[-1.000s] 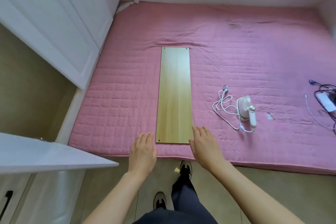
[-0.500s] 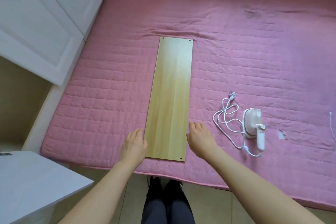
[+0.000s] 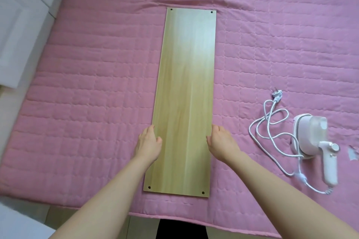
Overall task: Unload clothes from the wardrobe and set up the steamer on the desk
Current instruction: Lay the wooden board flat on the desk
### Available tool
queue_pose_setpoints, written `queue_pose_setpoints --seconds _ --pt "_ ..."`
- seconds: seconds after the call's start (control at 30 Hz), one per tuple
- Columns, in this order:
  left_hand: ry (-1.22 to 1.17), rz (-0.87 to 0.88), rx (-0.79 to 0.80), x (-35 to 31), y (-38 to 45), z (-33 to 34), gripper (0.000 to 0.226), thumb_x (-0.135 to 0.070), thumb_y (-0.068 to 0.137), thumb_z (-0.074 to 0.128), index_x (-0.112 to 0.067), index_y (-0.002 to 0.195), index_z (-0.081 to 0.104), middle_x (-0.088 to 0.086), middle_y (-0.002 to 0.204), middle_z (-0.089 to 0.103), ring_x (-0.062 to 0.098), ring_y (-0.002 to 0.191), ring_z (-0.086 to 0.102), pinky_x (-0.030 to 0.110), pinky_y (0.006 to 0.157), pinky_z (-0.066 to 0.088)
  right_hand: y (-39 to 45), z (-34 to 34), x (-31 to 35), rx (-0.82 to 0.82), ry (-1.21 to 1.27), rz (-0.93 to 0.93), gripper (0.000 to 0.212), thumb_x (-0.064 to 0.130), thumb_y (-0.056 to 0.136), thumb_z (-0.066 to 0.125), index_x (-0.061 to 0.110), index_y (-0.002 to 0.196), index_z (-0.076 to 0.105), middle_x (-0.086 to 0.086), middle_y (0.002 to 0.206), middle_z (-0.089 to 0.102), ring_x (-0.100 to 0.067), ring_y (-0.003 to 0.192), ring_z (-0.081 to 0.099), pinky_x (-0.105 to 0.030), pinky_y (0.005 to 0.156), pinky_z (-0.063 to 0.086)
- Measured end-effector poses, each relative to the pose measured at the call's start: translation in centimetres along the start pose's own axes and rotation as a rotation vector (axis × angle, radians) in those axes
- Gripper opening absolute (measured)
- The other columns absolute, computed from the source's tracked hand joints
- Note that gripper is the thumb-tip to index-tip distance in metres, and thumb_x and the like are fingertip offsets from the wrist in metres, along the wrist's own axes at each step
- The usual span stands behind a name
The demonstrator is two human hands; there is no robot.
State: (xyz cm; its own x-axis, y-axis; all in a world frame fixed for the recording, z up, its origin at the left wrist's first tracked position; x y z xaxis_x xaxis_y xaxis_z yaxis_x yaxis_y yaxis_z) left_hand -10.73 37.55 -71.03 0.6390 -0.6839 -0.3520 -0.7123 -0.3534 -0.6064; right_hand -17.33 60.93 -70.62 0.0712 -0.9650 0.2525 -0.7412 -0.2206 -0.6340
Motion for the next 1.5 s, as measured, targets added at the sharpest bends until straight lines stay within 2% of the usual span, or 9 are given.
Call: queue_pose_setpoints --seconds 0.23,0.4,0.57,0.73,0.87,1.17,1.3,1.43,1.5 --pt "-0.026 -0.032 -0.028 0.9 4.8 2.4 0.056 -0.015 0.092 0.046 -0.006 0.144 0.029 0.012 0.150 0.033 0.030 0.135 0.033 0.040 0.110 0.029 6.0 2.7 -1.2 -0.004 0.240 0.130 0.031 0.021 0.096 0.038 -0.003 0.115 0.044 -0.024 0.119 0.051 -0.039 0.105 0.052 -0.040 0.084 0.044" --pt "-0.051 -0.136 -0.110 1.4 7.0 2.5 0.057 -0.022 0.092 0.047 -0.008 0.145 0.029 0.014 0.145 0.034 0.036 0.130 0.032 0.041 0.106 0.028 7.7 4.2 -1.9 0.025 0.314 0.266 0.050 0.031 0.098 0.042 -0.011 0.124 0.041 -0.028 0.127 0.048 -0.040 0.117 0.047 -0.038 0.089 0.040" --pt "-0.034 -0.204 -0.084 2.0 7.6 3.8 0.065 -0.029 0.092 0.049 -0.010 0.148 0.021 0.015 0.144 0.031 0.038 0.127 0.030 0.041 0.107 0.024 8.1 5.7 -2.2 0.049 0.363 0.294 0.047 0.028 0.088 0.051 -0.007 0.118 0.045 -0.021 0.122 0.048 -0.034 0.103 0.044 -0.032 0.075 0.038" --pt "-0.021 -0.226 -0.073 2.5 6.7 4.3 0.075 -0.032 0.088 0.055 -0.012 0.149 0.017 0.014 0.142 0.029 0.037 0.127 0.027 0.041 0.107 0.025 6.6 6.2 -2.0 0.062 0.393 0.375 0.051 0.014 0.077 0.053 -0.003 0.122 0.038 -0.022 0.122 0.034 -0.037 0.103 0.046 -0.034 0.082 0.049" --pt "-0.022 -0.252 -0.070 4.0 4.9 5.0 0.078 -0.033 0.086 0.057 -0.012 0.149 0.016 0.014 0.141 0.029 0.037 0.126 0.026 0.040 0.107 0.025 4.3 7.5 -1.5 0.100 0.417 0.400 0.049 0.012 0.077 0.053 -0.003 0.120 0.035 -0.021 0.120 0.032 -0.035 0.088 0.053 -0.033 0.075 0.050" --pt "0.077 -0.317 -0.016 10.1 -3.2 8.1 0.081 -0.029 0.083 0.062 -0.007 0.147 0.018 0.017 0.136 0.033 0.039 0.120 0.031 0.045 0.105 0.028 -4.3 14.9 -1.3 0.201 0.483 0.452 0.051 0.016 0.076 0.057 -0.001 0.118 0.034 -0.020 0.118 0.035 -0.037 0.102 0.047 -0.034 0.086 0.046" --pt "0.059 -0.317 0.006 11.7 -5.1 8.6 0.074 -0.023 0.084 0.062 -0.005 0.146 0.023 0.019 0.137 0.034 0.041 0.122 0.032 0.045 0.106 0.027 -5.8 15.9 -1.7 0.258 0.492 0.437 0.042 0.016 0.082 0.055 -0.002 0.116 0.038 -0.020 0.118 0.045 -0.032 0.098 0.048 -0.029 0.072 0.038" --pt "-0.042 -0.277 -0.033 11.2 -2.8 6.9 0.060 -0.016 0.084 0.058 -0.004 0.139 0.036 0.020 0.135 0.038 0.039 0.125 0.035 0.043 0.107 0.027 -3.5 13.7 -2.1 0.263 0.384 0.354 0.009 0.013 0.086 0.047 0.007 0.079 0.049 -0.015 0.088 0.056 -0.031 0.085 0.052 -0.029 0.064 0.034" --pt "-0.085 -0.194 -0.060 9.6 -0.6 5.8 0.057 -0.013 0.084 0.057 -0.003 0.137 0.040 0.020 0.134 0.040 0.038 0.126 0.036 0.041 0.108 0.028 -1.3 11.6 -2.3 0.155 0.370 0.345 0.012 0.011 0.087 0.046 0.002 0.092 0.052 -0.020 0.098 0.059 -0.034 0.092 0.055 -0.030 0.067 0.037"
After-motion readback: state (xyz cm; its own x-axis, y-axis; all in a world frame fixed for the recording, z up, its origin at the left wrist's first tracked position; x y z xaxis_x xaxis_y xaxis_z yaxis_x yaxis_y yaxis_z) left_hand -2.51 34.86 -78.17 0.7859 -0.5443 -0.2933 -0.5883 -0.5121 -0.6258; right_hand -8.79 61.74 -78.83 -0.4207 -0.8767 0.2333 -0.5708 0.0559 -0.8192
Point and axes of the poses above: each hand's wrist, its own y-axis towards the middle knuckle, its own z-axis out of the palm, x = y × z, the point moved 8 cm from there along y, towards the middle knuckle
